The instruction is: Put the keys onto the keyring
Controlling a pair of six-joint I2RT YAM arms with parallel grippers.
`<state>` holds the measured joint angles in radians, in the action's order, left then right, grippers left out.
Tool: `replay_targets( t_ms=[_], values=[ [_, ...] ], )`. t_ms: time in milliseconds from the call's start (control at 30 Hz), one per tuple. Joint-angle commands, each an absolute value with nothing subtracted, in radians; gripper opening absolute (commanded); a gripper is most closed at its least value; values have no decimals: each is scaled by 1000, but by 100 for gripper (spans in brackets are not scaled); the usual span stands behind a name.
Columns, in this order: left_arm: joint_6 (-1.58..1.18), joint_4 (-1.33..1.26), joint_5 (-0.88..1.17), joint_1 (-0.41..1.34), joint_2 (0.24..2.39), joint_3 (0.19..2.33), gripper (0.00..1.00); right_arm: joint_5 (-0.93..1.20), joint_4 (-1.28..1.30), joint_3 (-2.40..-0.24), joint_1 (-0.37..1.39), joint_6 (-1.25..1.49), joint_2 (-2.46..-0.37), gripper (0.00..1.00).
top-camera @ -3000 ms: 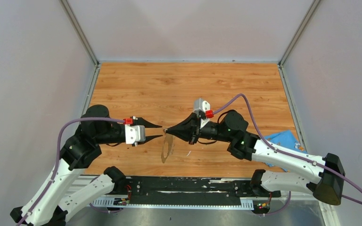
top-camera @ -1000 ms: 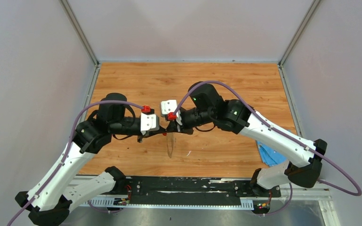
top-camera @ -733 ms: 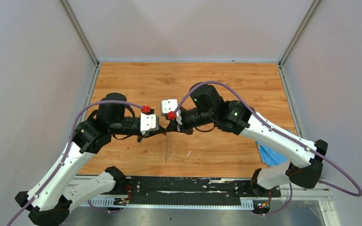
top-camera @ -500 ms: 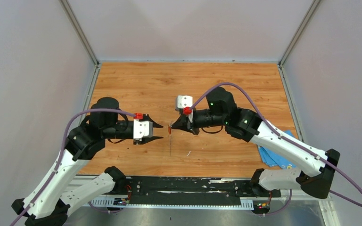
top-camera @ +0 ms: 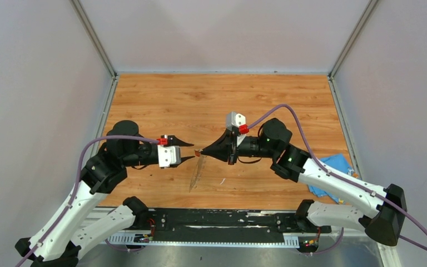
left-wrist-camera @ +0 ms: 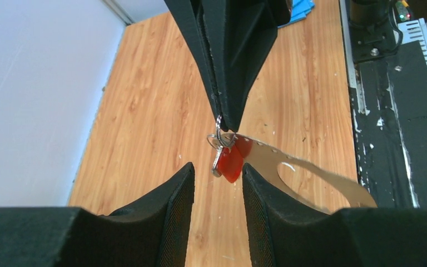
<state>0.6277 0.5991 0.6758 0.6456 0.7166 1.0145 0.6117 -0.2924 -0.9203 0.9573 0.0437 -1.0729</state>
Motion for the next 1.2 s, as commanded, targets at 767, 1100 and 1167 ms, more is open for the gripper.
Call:
replay_targets(
  t_ms=[767, 1100, 1167],
  values=[
    [573, 472, 759, 652, 676, 949, 39, 664, -607, -892, 947, 215, -1071, 0],
    [509, 381, 746, 652, 670, 910, 17, 684, -661, -883, 946, 259, -1096, 0],
    [540, 399, 739, 652, 663, 906, 9, 673, -674, -877, 947, 263, -1095, 0]
  ],
)
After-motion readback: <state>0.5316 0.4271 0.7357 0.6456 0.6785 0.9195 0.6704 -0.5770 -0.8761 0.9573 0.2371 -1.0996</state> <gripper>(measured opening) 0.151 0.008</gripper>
